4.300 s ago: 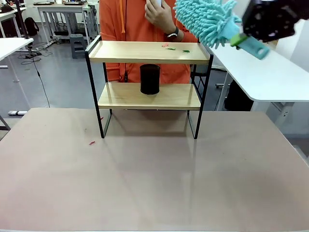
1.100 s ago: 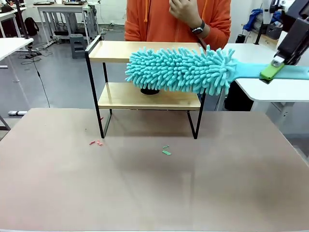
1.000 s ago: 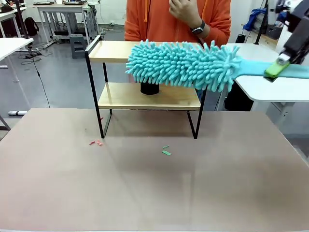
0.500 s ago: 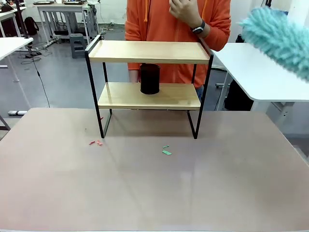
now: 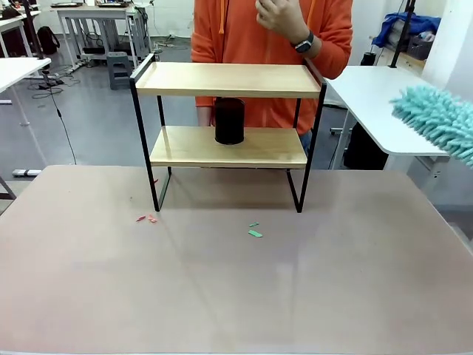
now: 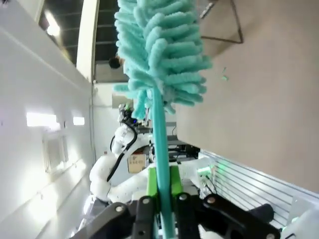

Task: Clean the shelf.
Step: Clean the remaining tier of the Shelf with the Duster once objects are removed, then hand the Duster back to the human.

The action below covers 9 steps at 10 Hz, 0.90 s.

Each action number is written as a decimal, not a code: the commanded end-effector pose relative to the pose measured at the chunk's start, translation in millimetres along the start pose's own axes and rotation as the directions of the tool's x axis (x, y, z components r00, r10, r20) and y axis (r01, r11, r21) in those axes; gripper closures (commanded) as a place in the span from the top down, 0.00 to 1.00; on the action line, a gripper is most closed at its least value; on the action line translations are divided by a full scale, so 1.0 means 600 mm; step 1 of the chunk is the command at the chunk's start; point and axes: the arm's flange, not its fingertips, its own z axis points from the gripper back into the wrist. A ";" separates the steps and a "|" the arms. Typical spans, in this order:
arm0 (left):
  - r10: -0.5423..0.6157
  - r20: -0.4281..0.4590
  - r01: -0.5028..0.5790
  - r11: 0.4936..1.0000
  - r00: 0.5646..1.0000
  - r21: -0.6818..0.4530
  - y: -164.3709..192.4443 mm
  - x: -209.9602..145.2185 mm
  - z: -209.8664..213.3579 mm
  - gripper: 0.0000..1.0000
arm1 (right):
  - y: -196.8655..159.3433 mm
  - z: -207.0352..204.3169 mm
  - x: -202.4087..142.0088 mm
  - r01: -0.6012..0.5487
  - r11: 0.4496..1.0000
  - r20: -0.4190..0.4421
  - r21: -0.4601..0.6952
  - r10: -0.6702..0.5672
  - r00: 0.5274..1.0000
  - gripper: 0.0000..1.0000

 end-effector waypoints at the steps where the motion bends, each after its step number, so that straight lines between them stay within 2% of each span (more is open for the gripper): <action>1: -0.020 0.018 0.021 1.000 1.000 -0.022 0.000 -0.002 -0.004 1.00 | 0.024 0.018 -0.006 -0.033 0.999 -0.043 0.017 0.034 0.999 0.12; 9: -0.020 0.018 0.021 1.000 1.000 -0.022 0.000 -0.002 -0.004 1.00 | 0.024 0.018 -0.006 -0.033 0.999 -0.043 0.017 0.034 0.999 0.12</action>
